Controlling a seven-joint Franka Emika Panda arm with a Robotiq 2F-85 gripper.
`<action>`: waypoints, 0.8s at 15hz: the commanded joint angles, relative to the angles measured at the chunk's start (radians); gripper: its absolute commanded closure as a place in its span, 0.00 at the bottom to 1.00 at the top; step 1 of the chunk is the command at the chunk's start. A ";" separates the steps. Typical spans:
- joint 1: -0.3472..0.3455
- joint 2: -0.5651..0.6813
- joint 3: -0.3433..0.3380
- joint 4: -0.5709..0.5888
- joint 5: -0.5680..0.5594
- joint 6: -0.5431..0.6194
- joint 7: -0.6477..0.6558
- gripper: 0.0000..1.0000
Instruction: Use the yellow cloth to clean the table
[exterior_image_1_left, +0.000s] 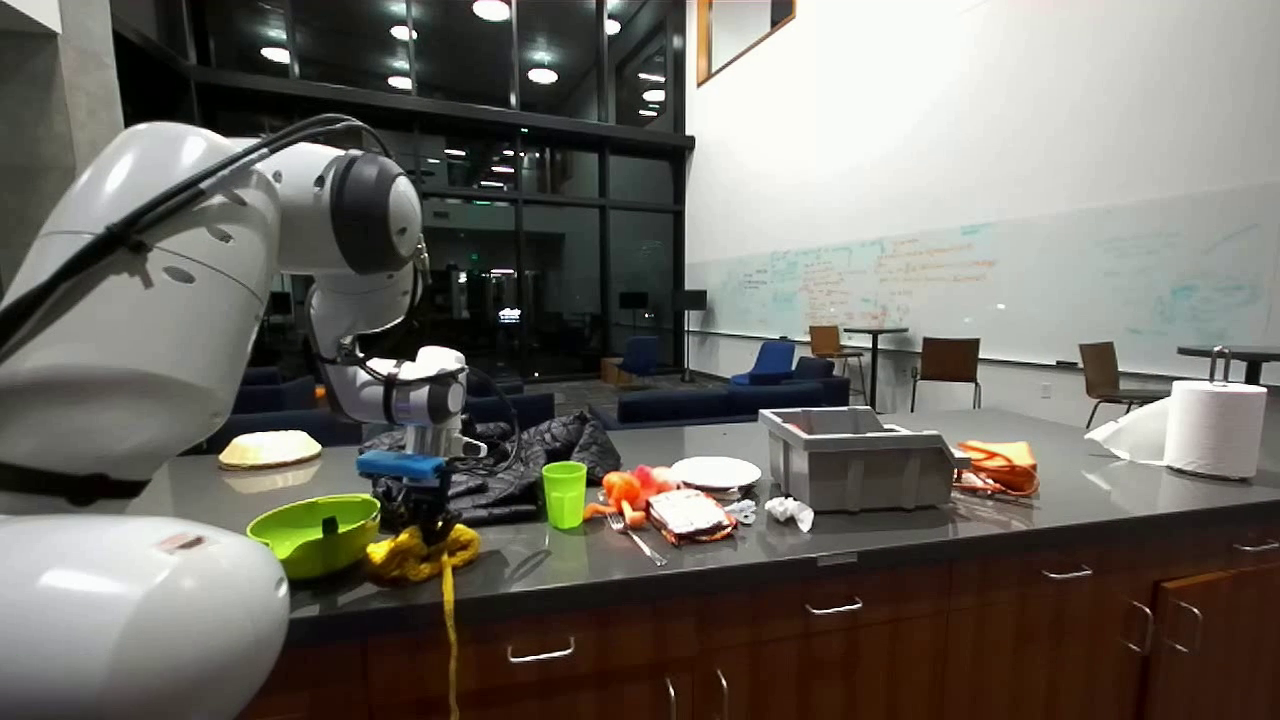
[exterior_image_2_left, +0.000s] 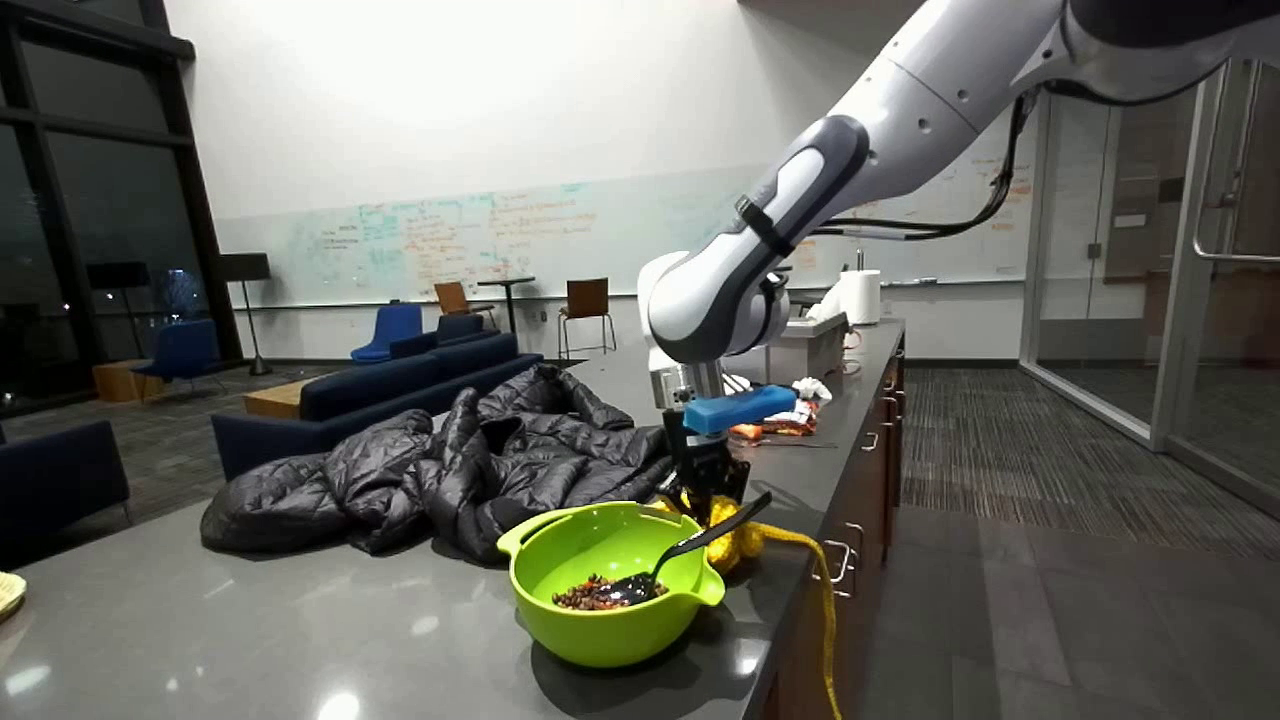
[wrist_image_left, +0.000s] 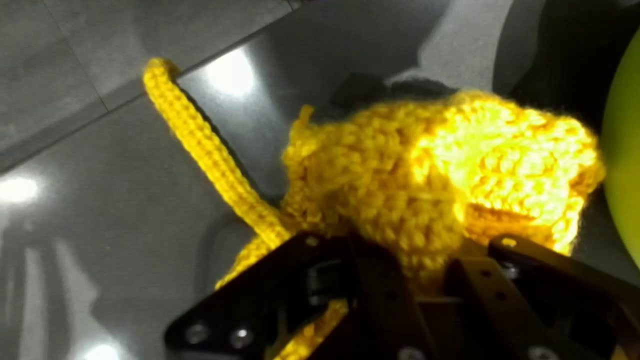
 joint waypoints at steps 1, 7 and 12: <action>0.013 0.094 -0.017 0.057 -0.033 0.005 -0.005 0.96; -0.040 0.085 -0.073 0.078 -0.022 0.010 0.006 0.96; -0.131 0.085 -0.135 0.113 0.010 0.032 0.010 0.96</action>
